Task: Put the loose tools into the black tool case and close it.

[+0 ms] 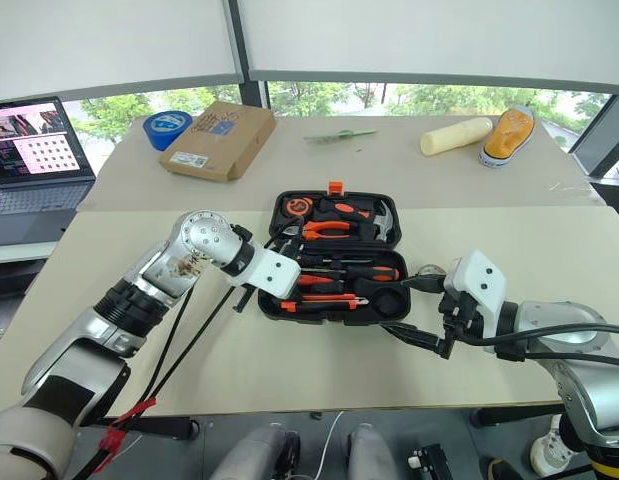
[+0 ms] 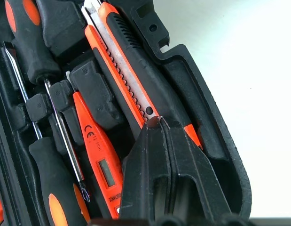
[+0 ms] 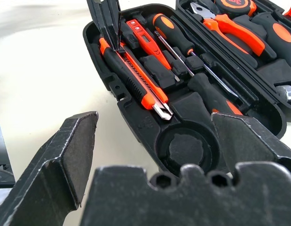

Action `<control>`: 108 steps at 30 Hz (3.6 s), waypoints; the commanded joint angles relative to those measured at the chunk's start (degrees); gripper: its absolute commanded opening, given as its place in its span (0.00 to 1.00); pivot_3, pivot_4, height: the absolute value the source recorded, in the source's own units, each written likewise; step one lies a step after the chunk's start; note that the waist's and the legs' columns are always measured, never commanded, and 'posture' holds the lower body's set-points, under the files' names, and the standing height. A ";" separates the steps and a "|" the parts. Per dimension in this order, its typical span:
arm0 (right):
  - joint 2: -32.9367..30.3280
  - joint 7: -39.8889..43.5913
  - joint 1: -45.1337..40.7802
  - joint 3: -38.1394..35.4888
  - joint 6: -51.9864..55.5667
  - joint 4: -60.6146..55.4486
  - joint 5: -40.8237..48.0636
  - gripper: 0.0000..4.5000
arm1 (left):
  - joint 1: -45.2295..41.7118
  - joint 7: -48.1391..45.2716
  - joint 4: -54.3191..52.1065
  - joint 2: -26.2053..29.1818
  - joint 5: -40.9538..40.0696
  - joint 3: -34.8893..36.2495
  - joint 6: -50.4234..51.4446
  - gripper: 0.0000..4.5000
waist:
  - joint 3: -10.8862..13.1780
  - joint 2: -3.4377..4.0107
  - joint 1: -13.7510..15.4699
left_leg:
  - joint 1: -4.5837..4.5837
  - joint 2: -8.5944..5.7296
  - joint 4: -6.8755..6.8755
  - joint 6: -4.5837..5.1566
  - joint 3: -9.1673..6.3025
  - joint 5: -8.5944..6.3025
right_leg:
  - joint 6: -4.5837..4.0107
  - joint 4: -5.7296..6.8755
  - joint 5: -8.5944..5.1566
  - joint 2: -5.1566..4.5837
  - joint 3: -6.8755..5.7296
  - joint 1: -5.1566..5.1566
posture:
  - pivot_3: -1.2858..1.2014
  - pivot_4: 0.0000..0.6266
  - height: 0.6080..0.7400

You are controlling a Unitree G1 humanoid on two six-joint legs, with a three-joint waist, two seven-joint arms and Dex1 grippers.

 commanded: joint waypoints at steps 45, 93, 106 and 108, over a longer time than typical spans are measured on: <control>0.72 -2.03 3.73 -3.15 -0.74 -3.76 -0.25 1.00 | -0.17 1.91 6.94 -4.75 2.13 -0.75 3.74 0.01 | -0.03 0.04 2.56 | 0.11 -0.01 0.57 0.15 -0.12 -0.05 | 0.09 -0.09 0.05 -0.02 -0.10 0.55 | 0.52 0.24 0.98; 0.59 3.55 -17.79 11.42 -15.32 38.55 -21.63 1.00 | 14.45 2.78 -27.75 15.03 -33.20 24.50 31.13 0.99 | 0.08 0.12 -0.06 | -0.29 0.02 0.06 -0.35 0.01 0.20 | 0.02 -0.11 0.05 -0.05 0.00 -0.24 | 0.52 0.24 0.98; 4.11 1.38 -23.55 14.08 -19.54 44.32 -26.68 0.16 | 15.30 4.55 -27.70 15.38 -31.97 23.52 29.24 1.00 | 0.08 0.12 -0.42 | -0.22 0.03 -0.04 -0.34 0.02 0.20 | 0.01 -0.08 0.05 0.01 0.06 -0.26 | 0.52 0.24 0.98; 3.80 1.74 -23.46 13.66 -19.42 43.71 -26.47 0.01 | 15.36 4.63 -27.71 15.37 -31.84 23.47 29.10 1.00 | 0.08 0.12 -0.31 | -0.23 0.03 -0.04 -0.34 0.01 0.20 | 0.01 -0.08 0.05 0.01 0.04 -0.25 | 0.52 0.24 0.98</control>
